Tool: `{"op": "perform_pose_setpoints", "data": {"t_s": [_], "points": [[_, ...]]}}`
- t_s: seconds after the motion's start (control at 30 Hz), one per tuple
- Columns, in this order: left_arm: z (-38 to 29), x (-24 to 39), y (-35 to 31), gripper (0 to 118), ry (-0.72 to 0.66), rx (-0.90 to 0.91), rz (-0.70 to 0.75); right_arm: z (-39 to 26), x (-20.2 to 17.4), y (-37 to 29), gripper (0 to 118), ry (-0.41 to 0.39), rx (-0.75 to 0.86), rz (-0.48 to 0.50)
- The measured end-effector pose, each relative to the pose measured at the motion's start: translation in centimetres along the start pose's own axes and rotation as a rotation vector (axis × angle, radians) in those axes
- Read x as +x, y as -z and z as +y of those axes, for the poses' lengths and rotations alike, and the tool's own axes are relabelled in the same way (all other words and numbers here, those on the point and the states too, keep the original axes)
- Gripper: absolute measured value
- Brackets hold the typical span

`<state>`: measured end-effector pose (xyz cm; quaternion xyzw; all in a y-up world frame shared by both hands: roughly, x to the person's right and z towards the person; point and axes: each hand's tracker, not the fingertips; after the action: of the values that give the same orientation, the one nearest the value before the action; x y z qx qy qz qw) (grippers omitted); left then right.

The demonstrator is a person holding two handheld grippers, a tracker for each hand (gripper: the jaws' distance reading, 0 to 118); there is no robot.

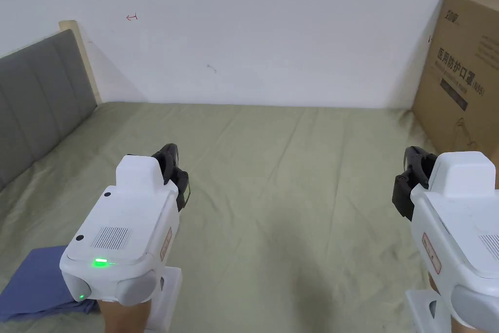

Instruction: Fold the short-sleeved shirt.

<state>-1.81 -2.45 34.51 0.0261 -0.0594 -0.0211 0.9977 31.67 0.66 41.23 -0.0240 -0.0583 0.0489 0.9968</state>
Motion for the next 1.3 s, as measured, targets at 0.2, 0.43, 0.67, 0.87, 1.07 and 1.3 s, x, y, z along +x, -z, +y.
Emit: {"op": "perform_pose_setpoints", "data": {"t_s": [0.2, 0.43, 0.67, 0.87, 1.07, 1.3], "points": [[0.1, 0.4, 0.0, 0, 0.019, -0.002, -0.013, 0.0, 0.1, 0.0, 0, 0.004, 0.000, -0.003], [0.1, 0.9, 0.0, 0, 0.039, -0.004, -0.024, 0.1, 0.0, 0.0, 0, 0.005, 0.002, -0.011], [0.1, 1.1, 0.1, 0, 0.041, -0.008, -0.030, 0.0, 0.2, 0.0, 0, 0.006, -0.002, -0.018], [-0.1, 1.1, 0.2, 0, 0.052, -0.017, -0.039, -0.2, 0.4, -0.1, 0, 0.011, -0.007, -0.021], [-0.3, 1.4, 0.3, 0, 0.057, -0.022, -0.043, -0.2, 0.5, -0.1, 0, 0.011, -0.005, -0.020], [-0.4, 1.4, 0.3, 0, 0.054, -0.025, -0.045, -0.1, 0.4, -0.1, 0, 0.006, -0.006, -0.021]]}}
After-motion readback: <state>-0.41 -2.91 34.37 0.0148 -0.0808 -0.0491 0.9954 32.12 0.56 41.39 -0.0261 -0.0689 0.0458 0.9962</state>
